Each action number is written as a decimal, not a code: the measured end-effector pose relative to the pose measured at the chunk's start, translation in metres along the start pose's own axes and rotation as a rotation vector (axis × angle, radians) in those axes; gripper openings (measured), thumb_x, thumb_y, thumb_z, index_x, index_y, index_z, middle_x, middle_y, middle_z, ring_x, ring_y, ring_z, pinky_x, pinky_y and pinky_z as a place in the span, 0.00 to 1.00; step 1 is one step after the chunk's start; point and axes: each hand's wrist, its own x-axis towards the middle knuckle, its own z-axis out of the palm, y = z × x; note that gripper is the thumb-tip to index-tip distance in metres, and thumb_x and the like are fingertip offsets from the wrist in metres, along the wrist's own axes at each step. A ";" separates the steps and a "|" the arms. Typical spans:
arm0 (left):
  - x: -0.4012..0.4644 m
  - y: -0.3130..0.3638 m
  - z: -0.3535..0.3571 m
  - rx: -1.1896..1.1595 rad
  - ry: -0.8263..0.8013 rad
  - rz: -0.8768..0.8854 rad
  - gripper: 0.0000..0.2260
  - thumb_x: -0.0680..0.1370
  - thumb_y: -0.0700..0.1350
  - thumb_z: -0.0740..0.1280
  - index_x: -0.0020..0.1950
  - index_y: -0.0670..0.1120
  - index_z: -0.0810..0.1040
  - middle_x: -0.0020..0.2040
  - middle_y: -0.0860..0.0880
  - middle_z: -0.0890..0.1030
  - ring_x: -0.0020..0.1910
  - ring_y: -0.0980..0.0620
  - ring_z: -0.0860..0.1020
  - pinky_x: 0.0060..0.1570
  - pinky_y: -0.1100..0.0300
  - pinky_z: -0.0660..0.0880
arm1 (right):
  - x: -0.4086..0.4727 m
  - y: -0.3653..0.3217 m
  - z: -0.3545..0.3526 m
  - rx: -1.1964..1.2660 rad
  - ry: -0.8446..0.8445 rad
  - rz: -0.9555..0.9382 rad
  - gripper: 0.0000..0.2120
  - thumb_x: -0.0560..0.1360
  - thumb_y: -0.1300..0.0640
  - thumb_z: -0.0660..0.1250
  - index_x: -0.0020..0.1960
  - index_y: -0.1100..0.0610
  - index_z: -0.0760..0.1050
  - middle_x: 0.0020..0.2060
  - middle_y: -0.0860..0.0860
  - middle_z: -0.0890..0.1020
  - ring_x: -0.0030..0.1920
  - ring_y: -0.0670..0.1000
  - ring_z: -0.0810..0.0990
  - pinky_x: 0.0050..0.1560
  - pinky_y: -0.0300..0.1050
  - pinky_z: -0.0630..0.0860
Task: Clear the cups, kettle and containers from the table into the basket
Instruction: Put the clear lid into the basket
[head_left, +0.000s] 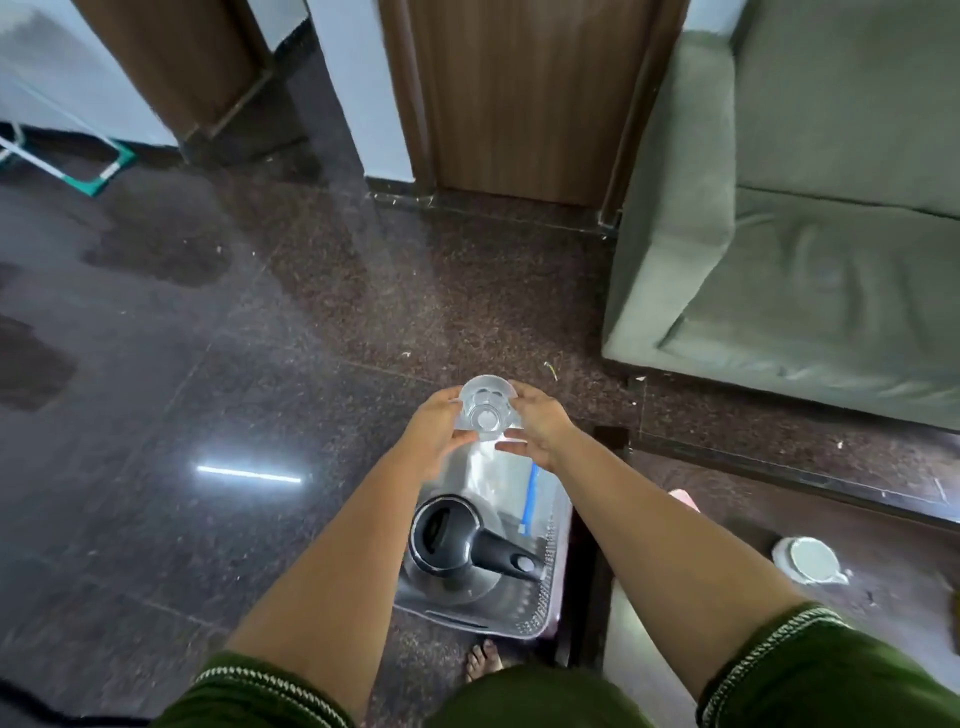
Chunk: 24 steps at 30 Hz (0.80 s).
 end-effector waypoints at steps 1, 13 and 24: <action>-0.012 0.002 0.015 0.033 -0.004 0.033 0.15 0.80 0.36 0.59 0.66 0.42 0.74 0.59 0.40 0.78 0.53 0.46 0.79 0.46 0.55 0.81 | -0.013 -0.005 -0.011 0.014 0.010 -0.020 0.11 0.80 0.57 0.60 0.58 0.47 0.76 0.46 0.48 0.82 0.46 0.54 0.81 0.37 0.47 0.81; -0.148 -0.064 0.232 0.142 -0.127 0.250 0.11 0.80 0.36 0.60 0.57 0.46 0.78 0.53 0.43 0.81 0.50 0.44 0.81 0.41 0.55 0.82 | -0.179 0.004 -0.232 0.149 0.114 -0.281 0.17 0.79 0.68 0.57 0.65 0.59 0.73 0.44 0.53 0.82 0.38 0.51 0.81 0.36 0.46 0.81; -0.217 -0.189 0.419 0.288 -0.329 0.090 0.11 0.80 0.35 0.59 0.52 0.48 0.78 0.52 0.44 0.78 0.45 0.44 0.80 0.46 0.49 0.82 | -0.267 0.085 -0.443 0.271 0.436 -0.213 0.16 0.78 0.69 0.61 0.65 0.62 0.71 0.47 0.57 0.80 0.38 0.52 0.79 0.30 0.42 0.79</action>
